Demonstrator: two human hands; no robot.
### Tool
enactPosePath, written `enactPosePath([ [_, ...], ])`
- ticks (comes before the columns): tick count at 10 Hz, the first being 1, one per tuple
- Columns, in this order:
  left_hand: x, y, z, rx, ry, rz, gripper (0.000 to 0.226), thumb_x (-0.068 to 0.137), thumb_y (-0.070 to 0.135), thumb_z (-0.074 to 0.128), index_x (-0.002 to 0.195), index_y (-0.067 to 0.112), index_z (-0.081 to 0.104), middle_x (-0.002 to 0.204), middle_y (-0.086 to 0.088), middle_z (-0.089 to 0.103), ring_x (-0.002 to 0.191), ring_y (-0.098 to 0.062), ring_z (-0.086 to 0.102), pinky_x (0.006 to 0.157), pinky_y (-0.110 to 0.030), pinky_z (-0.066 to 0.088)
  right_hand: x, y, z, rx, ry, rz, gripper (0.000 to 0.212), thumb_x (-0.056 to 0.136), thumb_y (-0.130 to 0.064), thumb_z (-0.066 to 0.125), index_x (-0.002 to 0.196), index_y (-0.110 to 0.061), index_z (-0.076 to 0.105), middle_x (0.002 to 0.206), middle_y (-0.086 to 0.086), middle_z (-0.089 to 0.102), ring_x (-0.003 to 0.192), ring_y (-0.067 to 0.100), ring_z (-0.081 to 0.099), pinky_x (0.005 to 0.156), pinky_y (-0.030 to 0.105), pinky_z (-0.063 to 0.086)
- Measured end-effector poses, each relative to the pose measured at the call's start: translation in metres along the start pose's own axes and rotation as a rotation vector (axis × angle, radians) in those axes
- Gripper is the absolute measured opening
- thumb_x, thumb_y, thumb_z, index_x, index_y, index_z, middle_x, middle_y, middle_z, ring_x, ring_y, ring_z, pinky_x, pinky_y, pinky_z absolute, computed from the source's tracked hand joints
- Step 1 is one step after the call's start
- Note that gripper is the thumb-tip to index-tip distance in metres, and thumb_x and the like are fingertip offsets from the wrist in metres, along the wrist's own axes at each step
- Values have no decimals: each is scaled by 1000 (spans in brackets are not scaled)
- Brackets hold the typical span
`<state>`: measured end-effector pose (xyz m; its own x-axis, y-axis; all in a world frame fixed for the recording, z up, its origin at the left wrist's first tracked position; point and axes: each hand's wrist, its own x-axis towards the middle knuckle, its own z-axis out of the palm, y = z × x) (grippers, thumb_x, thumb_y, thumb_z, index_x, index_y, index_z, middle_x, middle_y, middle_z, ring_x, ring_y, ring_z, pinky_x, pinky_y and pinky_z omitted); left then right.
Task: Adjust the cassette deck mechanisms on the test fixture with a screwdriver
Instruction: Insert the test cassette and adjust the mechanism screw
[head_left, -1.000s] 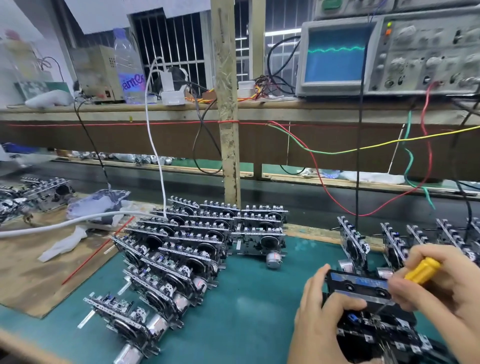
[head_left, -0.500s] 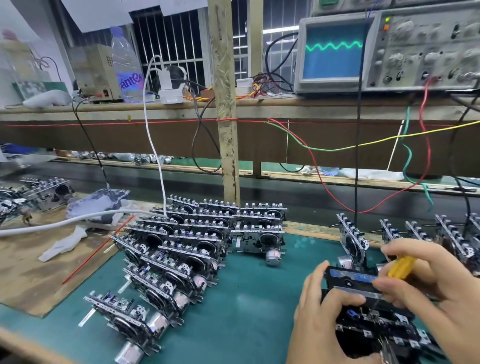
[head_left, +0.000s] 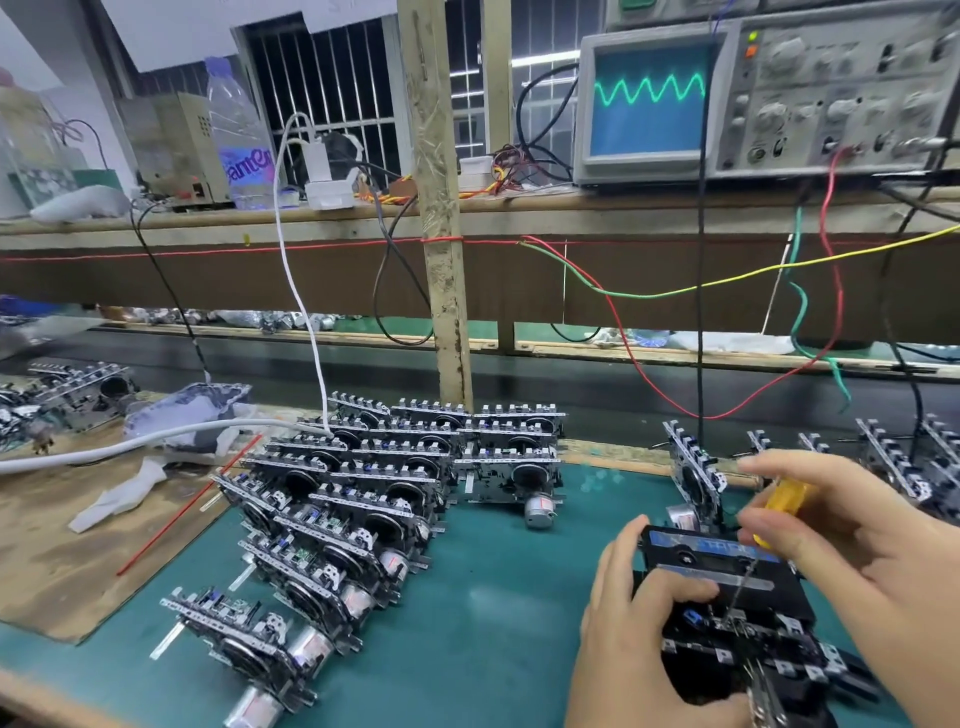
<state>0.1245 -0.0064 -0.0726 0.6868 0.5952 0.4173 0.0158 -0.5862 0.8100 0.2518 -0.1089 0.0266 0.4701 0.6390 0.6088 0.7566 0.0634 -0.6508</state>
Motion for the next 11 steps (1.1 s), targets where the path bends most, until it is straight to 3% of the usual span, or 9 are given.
enactPosePath([
  [2,-1,-1,-2,-29,5,42,52,68,51,82,112,49,54,157,37,6,146,6,21,112,-41,37,6,-14,-7,-78,-82,-26,19,92,-41,62,108,-49,63,96,-19,72,86,3,68,75,15,49],
  [3,0,-3,-1,-34,17,73,54,67,50,84,111,51,54,159,34,10,145,4,29,108,-37,43,11,-16,-14,85,-200,42,32,96,-10,60,107,-40,66,100,-15,75,96,4,72,87,22,53],
  [4,1,-5,2,-46,17,87,58,64,47,88,111,51,55,159,32,15,141,-4,40,105,-38,46,12,-14,-14,114,-186,87,25,92,-7,69,95,-32,65,87,-4,75,89,15,74,87,43,56],
  [5,0,-10,5,-43,39,75,61,59,51,88,112,50,58,158,34,18,137,-6,47,101,-39,50,12,-13,-9,76,-124,102,19,88,-16,76,88,-29,61,78,-3,70,77,14,71,77,38,55],
  [6,1,-14,7,-45,44,89,64,56,53,88,113,48,60,158,32,21,138,-5,45,100,-42,50,10,-10,-3,1,-33,66,21,84,-25,80,83,-31,60,73,-9,65,64,8,60,62,17,44],
  [7,3,-16,9,-41,52,76,71,55,55,90,118,42,61,161,25,23,138,-7,46,99,-43,50,5,-12,4,106,-15,103,18,85,-24,78,82,-29,61,76,-9,66,67,7,60,64,15,45],
  [9,13,-31,-8,-37,-180,98,83,66,53,89,124,80,36,148,43,22,139,10,25,105,-3,25,-7,-14,-18,229,27,171,22,104,-40,49,92,-28,63,89,-7,68,79,6,59,75,22,46],
  [10,11,-35,-9,-12,-255,67,77,69,45,91,122,76,46,151,29,26,133,25,20,107,-1,21,-27,2,-32,-202,-157,173,21,102,-47,43,103,-30,54,109,-14,53,109,8,46,99,29,36],
  [11,31,-26,-3,-312,-105,-180,62,82,16,82,131,42,56,154,2,37,136,-3,35,105,-22,39,-53,16,-32,-316,-382,288,30,92,-48,56,118,-38,44,125,-12,36,122,17,33,107,37,29],
])
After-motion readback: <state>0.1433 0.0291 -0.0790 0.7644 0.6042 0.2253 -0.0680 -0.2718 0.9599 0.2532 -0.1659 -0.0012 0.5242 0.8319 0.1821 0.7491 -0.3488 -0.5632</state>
